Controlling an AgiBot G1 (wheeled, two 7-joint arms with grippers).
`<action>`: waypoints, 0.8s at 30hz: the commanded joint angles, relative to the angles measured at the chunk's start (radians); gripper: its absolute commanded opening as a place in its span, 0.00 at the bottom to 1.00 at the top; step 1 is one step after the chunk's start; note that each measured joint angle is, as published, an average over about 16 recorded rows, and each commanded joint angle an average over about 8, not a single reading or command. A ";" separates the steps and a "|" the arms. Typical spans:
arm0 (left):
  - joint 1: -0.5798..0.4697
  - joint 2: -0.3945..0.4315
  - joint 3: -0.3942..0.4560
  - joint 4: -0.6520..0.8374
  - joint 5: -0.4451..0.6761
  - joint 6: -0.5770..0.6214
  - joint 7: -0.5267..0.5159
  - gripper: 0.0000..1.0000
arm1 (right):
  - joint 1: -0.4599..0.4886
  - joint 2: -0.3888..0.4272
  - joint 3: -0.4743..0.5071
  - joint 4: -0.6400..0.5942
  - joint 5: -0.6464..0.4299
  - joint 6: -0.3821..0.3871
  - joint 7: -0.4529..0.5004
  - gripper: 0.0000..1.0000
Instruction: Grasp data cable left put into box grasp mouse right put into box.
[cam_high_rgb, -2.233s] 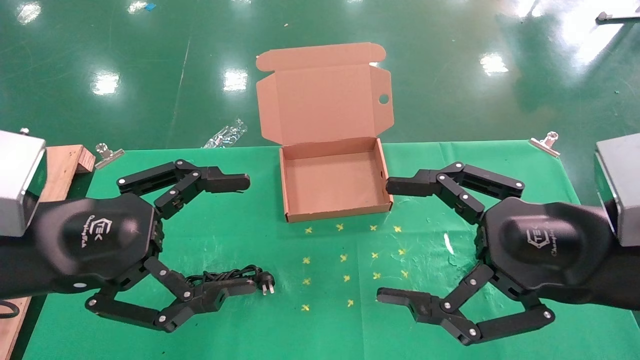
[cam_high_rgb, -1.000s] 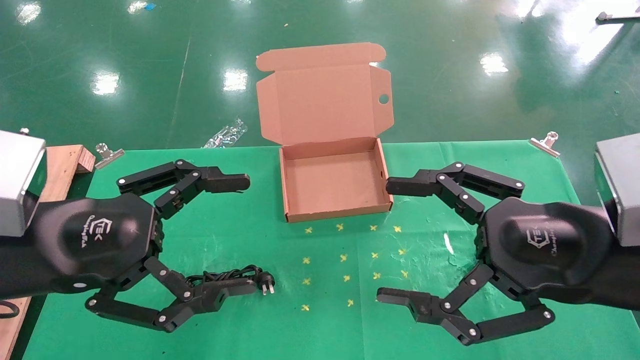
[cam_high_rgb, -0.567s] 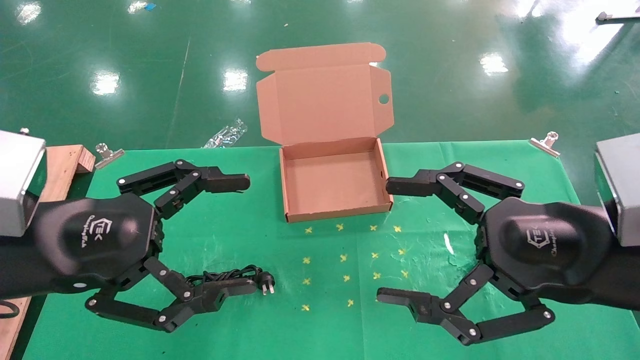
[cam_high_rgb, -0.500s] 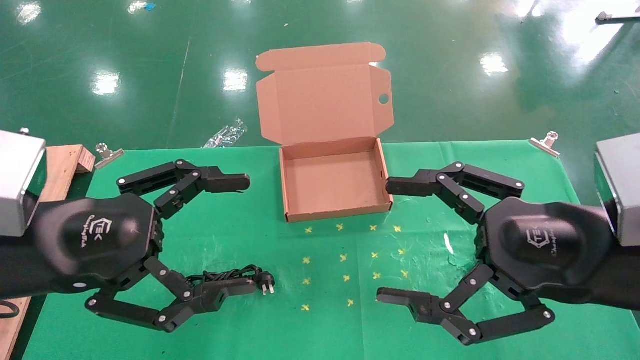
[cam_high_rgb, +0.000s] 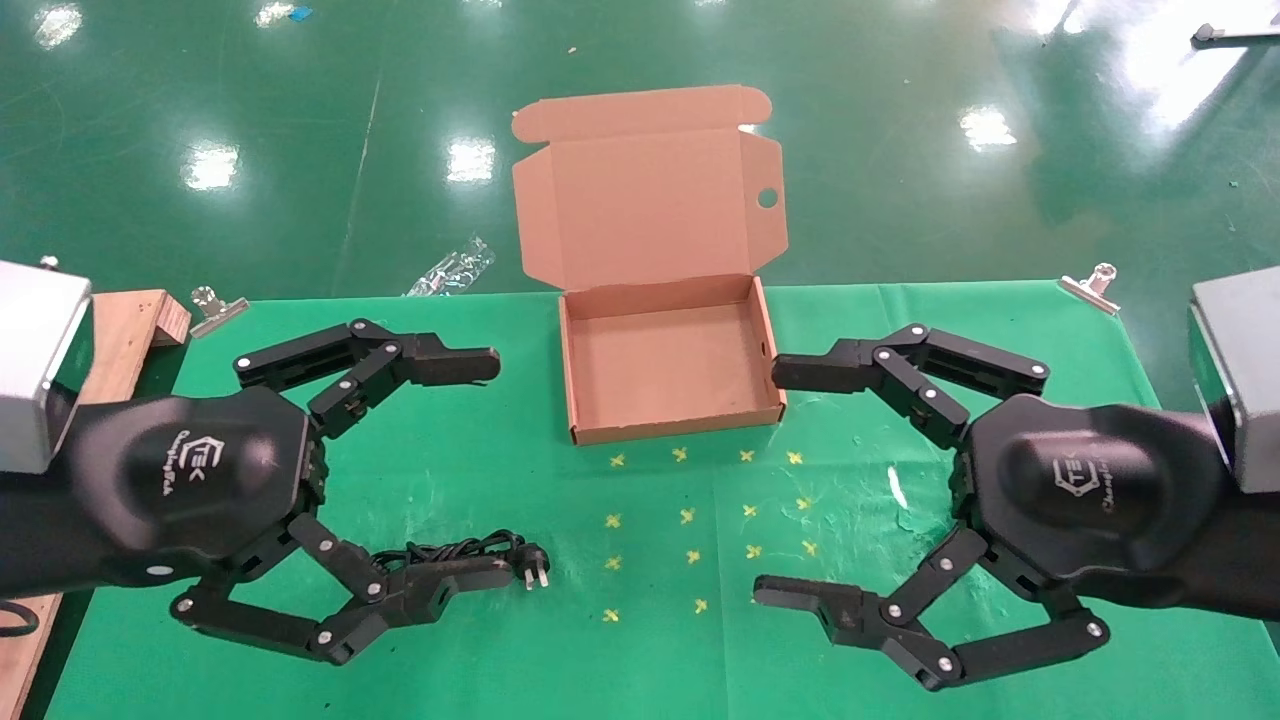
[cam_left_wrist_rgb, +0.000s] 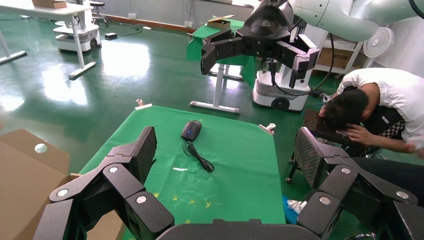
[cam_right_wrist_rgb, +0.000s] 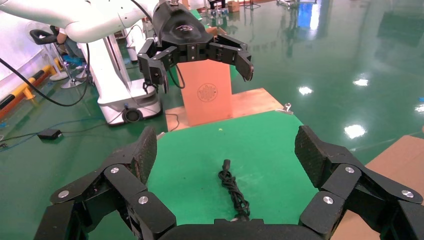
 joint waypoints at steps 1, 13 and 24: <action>0.000 0.000 0.000 0.000 -0.001 0.000 -0.001 1.00 | 0.000 0.000 0.000 0.001 0.001 0.000 0.000 1.00; -0.017 -0.027 0.109 -0.067 0.377 -0.008 0.139 1.00 | -0.065 0.106 -0.051 0.031 -0.174 0.016 0.015 1.00; -0.066 0.138 0.293 -0.059 0.957 -0.203 0.089 1.00 | -0.098 0.145 -0.093 0.054 -0.315 0.072 0.040 1.00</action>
